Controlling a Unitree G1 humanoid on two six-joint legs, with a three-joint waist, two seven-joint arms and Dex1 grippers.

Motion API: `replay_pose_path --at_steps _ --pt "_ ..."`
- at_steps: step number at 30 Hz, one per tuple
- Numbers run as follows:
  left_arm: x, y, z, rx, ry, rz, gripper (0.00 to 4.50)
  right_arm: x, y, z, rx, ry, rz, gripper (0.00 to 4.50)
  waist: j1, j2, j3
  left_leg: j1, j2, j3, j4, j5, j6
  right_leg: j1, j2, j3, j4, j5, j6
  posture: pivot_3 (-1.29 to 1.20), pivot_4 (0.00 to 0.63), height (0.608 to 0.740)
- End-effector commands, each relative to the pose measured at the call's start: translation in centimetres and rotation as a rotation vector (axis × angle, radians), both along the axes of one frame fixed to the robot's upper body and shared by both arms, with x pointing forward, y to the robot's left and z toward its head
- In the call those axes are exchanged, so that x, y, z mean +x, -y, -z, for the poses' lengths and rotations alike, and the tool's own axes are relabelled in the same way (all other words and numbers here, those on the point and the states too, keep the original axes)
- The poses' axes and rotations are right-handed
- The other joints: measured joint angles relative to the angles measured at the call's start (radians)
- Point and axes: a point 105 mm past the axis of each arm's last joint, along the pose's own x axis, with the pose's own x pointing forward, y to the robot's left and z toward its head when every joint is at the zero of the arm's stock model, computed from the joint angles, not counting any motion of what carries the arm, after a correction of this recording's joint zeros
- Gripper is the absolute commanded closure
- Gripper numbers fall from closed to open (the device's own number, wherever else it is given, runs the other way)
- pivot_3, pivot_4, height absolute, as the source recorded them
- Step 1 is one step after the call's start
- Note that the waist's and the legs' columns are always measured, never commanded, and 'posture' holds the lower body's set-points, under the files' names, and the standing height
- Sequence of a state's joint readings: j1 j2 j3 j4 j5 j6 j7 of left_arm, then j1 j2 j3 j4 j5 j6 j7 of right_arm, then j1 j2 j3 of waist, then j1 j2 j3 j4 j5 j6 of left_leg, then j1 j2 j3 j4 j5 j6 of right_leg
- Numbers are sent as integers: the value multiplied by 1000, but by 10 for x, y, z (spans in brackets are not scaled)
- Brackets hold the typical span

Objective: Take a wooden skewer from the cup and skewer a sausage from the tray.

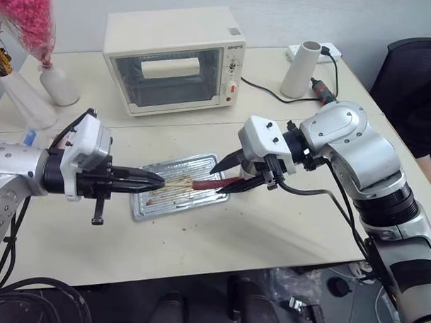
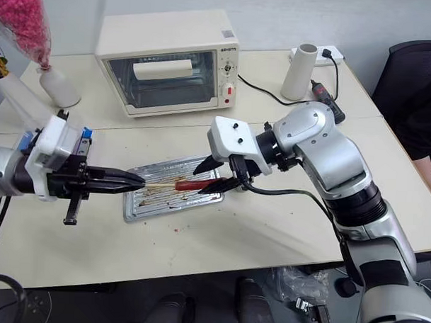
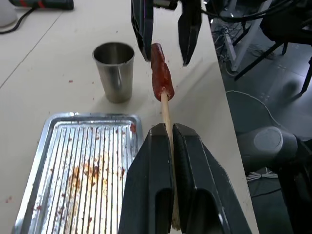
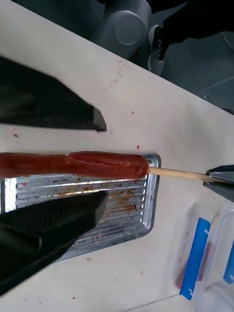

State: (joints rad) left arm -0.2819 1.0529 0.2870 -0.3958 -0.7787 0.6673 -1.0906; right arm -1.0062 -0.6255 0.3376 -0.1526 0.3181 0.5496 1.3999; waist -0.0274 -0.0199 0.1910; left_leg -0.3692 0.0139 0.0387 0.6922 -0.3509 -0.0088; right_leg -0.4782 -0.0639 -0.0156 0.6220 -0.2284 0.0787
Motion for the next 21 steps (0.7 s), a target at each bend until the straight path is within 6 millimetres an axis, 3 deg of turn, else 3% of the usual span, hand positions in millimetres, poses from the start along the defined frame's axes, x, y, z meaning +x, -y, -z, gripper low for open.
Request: replay_pose_path --at_steps 1,2,7,9,12,13,18,21 --pt "-2 -18 -11 -34 110 -156 4500 11 14 -30 97 47 111 1189 -1 0 0 0 0 0 0 0 0 0 0 0 0 0 0 0 150 740" --pt "-2 -26 -10 -48 123 -220 4500 12 19 -35 119 36 136 885 0 0 0 0 0 0 0 0 0 0 -1 0 0 0 0 0 150 740" --pt "0 -74 -16 -91 238 -563 4500 11 31 -51 210 -71 215 885 1 0 0 0 2 0 0 -3 4 0 -2 0 0 0 0 0 150 740" --pt "4 -108 -16 -104 291 -764 4500 9 34 -57 252 -124 235 885 1 0 0 1 2 -1 0 -3 5 0 -2 0 0 0 0 0 150 740" --pt "9 -144 -8 -100 313 -965 4500 6 38 -61 281 -167 244 278 1 0 0 1 2 0 0 -3 5 0 -4 0 1 0 0 0 150 740" --pt "11 -151 -5 -98 313 -1001 4500 5 38 -61 288 -174 247 42 1 0 0 1 2 0 0 -3 5 0 -3 -1 1 0 0 0 150 740" --pt "22 -177 10 -78 314 -1125 4500 3 37 -68 341 -211 244 42 1 -1 -1 1 2 0 0 -3 5 0 -5 -2 1 0 0 0 150 740" --pt "33 -181 16 -81 305 -1135 4500 1 36 -70 351 -220 236 42 3 -1 -1 1 2 -1 0 -3 5 1 -10 -3 1 0 0 0 150 740"
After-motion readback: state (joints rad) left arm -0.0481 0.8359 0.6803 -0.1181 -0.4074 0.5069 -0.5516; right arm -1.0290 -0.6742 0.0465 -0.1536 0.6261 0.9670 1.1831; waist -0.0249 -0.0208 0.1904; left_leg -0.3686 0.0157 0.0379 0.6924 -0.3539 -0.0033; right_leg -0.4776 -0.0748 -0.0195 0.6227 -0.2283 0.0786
